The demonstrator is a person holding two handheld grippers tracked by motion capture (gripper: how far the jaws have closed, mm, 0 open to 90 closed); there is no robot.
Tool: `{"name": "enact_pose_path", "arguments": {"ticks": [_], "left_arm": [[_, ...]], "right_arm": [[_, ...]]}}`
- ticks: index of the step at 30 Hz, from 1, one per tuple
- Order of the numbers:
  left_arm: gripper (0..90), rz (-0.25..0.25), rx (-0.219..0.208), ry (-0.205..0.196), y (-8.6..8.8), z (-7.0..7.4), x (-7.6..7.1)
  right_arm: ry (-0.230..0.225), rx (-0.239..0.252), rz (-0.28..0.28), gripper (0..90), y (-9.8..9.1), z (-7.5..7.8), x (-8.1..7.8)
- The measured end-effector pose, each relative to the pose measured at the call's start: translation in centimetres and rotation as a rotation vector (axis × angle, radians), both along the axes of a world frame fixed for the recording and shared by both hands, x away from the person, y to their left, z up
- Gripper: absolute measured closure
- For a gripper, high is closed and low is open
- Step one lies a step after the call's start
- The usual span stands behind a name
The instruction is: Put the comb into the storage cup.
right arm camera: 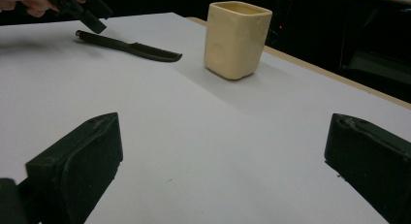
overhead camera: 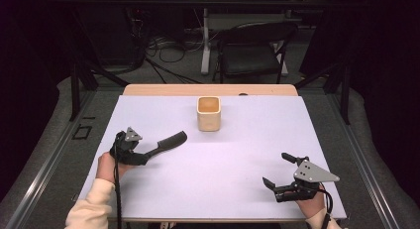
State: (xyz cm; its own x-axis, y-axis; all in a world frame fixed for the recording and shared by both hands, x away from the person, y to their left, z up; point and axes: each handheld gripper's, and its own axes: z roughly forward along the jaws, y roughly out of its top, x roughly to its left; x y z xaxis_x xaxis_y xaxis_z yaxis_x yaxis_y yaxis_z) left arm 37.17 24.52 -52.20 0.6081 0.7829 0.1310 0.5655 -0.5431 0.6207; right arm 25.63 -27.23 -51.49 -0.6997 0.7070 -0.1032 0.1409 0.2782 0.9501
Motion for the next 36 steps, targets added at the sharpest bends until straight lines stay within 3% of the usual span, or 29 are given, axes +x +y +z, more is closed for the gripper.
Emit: {"name": "enact_pose_path", "arguments": {"ticks": [5, 10, 17, 21, 24, 26, 27, 29, 30, 31, 36], "left_arm": [[16.7, -0.031, 0.033, 0.023, -0.5, 0.3, 0.2], [9.8, -0.086, 0.108, 0.065, -1.5, 0.9, 0.3], [0.0, -0.136, 0.163, 0.103, -2.8, 1.6, 0.8], [0.0, -0.155, 0.183, 0.114, -3.2, 1.9, 1.0], [0.0, -0.17, 0.223, 0.135, -3.6, 1.8, 1.4], [2.1, -0.179, 0.239, 0.146, -3.8, 1.7, 1.6], [4.0, -0.191, 0.268, 0.159, -4.0, 1.6, 1.8], [6.7, -0.197, 0.273, 0.165, -4.2, 1.6, 1.9], [9.4, -0.198, 0.285, 0.164, -4.3, 1.6, 2.0], [18.5, -0.199, 0.306, 0.181, -4.5, 1.7, 2.3], [28.8, -0.209, 0.353, 0.238, -5.1, 1.5, 2.9]], "right_arm": [[0.011, -0.008, -0.004, 0.0, 0.0, -0.1, 0.0], [0.016, -0.008, 0.001, 0.0, 0.1, -0.1, 0.0], [0.017, -0.004, 0.002, 0.0, 0.0, -0.1, 0.0], [0.02, -0.006, 0.003, 0.0, 0.1, -0.2, 0.1], [0.021, -0.006, 0.003, 0.0, 0.0, -0.1, 0.0], [0.021, 0.0, 0.003, 0.0, 0.0, -0.2, 0.1], [0.023, -0.006, 0.002, 0.0, 0.0, -0.2, 0.1], [0.023, -0.006, 0.004, 0.0, 0.0, -0.2, 0.1], [0.023, -0.006, 0.005, 0.0, 0.0, -0.2, 0.1], [0.023, -0.007, 0.004, 0.0, 0.1, -0.3, 0.1], [0.033, -0.009, 0.006, 0.0, 0.1, -0.3, 0.1]]}}
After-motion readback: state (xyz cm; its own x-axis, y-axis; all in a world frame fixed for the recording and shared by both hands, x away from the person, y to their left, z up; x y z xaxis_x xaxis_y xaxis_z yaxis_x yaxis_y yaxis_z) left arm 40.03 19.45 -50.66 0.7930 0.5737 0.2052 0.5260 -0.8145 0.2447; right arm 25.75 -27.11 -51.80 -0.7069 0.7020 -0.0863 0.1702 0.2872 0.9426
